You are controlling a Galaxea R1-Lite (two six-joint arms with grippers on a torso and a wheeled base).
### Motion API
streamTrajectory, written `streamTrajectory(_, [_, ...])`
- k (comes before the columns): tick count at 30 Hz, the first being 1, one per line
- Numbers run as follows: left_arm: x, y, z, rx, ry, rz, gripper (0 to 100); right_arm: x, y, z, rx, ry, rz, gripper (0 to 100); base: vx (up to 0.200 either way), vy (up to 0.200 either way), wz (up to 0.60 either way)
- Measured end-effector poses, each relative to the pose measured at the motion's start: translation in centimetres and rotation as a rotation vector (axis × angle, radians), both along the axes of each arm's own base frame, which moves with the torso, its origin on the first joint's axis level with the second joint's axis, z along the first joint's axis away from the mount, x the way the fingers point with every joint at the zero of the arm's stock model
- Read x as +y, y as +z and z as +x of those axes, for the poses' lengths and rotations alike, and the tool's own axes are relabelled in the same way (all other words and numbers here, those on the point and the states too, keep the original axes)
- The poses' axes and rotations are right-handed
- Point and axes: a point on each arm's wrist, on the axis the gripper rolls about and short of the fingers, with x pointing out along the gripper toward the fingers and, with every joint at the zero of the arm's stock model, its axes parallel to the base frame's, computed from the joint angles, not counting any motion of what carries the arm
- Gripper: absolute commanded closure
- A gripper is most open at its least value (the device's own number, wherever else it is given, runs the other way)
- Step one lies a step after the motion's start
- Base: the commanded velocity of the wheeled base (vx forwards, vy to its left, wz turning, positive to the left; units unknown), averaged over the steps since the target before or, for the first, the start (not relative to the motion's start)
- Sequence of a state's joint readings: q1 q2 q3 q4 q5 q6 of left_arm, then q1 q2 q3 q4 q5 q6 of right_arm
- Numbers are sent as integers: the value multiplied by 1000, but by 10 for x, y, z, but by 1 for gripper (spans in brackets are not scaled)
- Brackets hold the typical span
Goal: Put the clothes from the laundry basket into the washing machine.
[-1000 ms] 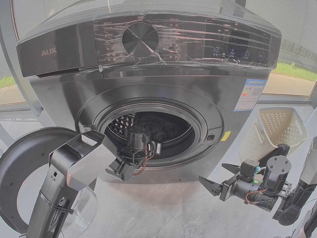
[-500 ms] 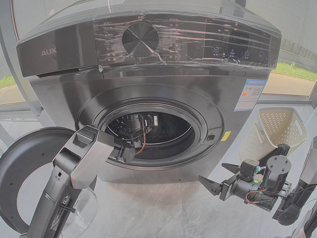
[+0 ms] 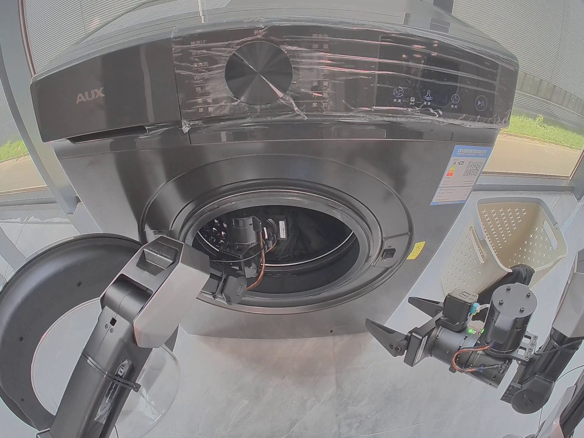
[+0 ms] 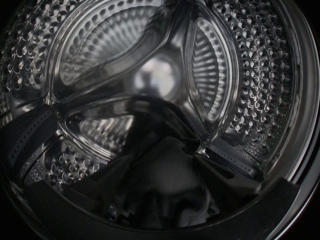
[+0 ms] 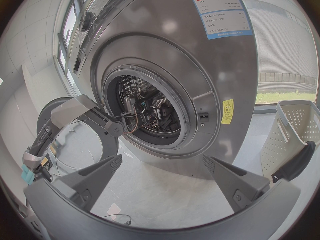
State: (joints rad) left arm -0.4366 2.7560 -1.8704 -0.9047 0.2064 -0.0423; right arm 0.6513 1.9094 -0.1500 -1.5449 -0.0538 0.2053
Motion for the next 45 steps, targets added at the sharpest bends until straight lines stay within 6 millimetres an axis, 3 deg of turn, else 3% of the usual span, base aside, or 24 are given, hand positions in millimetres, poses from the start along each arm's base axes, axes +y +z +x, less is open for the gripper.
streamTrajectory(6, [-2, -10, -23, 109, -34, 35, 0, 0, 0, 0, 1, -1, 0, 0, 0, 0, 0])
streamTrajectory(13, [-9, -7, -71, 228, -124, 83, 0, -1, 0, -1, 3, -1, -2, 0, 0, 0, 0])
streamTrajectory(25, [-19, 7, -188, 359, -339, 157, 0, -3, 0, -3, 5, -5, -4, 0, 0, 0, 0])
streamTrajectory(30, [-15, 34, -228, 307, -388, 115, 0, -6, 0, -6, 9, -8, -9, 0, 0, 0, 0])
streamTrajectory(36, [-2, 76, -259, 248, -372, -29, 0, -14, 5, -12, -4, -31, -11, 0, 0, 0, 0])
streamTrajectory(45, [42, 113, -304, 196, -334, -118, 0, -26, 23, -23, -71, -68, 22, 0, 0, 0, 0])
